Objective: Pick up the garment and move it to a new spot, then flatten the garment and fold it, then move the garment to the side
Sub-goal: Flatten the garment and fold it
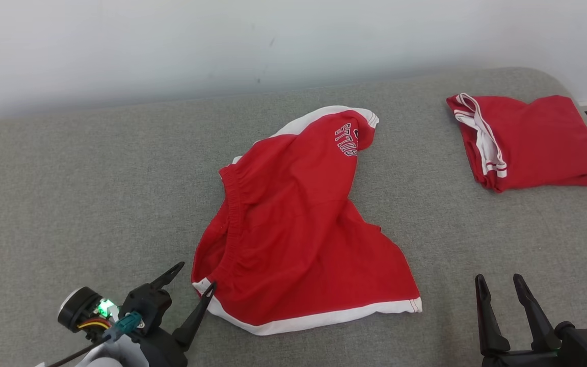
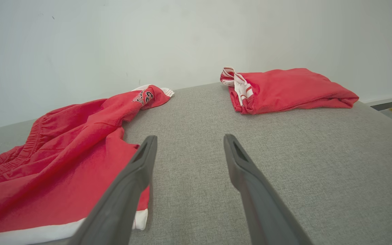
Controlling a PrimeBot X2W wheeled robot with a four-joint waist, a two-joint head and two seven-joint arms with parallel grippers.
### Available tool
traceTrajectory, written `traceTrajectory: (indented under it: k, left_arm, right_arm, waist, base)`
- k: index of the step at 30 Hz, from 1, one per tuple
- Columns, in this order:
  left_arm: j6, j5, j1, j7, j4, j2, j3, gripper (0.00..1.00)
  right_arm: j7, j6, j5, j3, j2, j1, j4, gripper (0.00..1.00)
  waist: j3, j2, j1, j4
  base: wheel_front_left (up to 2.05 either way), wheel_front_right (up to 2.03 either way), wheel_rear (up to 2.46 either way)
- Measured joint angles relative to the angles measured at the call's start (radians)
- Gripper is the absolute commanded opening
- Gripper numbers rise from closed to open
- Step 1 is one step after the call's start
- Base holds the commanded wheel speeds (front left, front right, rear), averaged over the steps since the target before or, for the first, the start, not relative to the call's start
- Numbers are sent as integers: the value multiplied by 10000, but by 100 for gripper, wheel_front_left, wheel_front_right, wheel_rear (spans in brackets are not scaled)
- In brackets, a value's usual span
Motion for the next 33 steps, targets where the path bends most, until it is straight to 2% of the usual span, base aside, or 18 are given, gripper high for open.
traceTrajectory:
  k: [13, 14, 15, 16, 27, 33]
  left_arm:
    - [0, -677, -536, -311, 1206, -291, -899, 100]
    - [0, -771, -559, -232, 1304, -326, -1030, 94]
    - [0, -857, -563, -232, 1379, -370, -1129, 39]
    - [0, -928, -581, -217, 1469, -420, -1202, 0]
    - [23, -1243, -763, -654, 1979, -508, -1436, 0]
    - [405, -1505, -500, -1011, 1626, -535, -1131, 0]
  right_arm:
    - [-13, 0, 10, -46, -44, 1, 71, 100]
    - [-13, 0, 10, -40, -42, 1, 71, 100]
    - [-13, 0, 8, -31, -42, 0, 71, 100]
    - [-13, 0, 8, -15, -40, -4, 71, 100]
    - [-13, 0, 8, -127, -128, 8, 86, 100]
    - [-15, 0, 8, -121, -127, 53, 69, 100]
  waist:
    - [19, 0, 0, -194]
    - [24, 0, -1, -198]
    - [30, 0, 0, -200]
    - [36, 0, 0, -201]
    - [-150, -1, 0, 42]
    - [-326, 0, 0, 366]
  base:
    - [0, 0, 0]
    - [0, 0, 0]
    - [0, 0, 0]
    - [0, 0, 0]
    - [0, 0, 0]
    - [0, 0, 0]
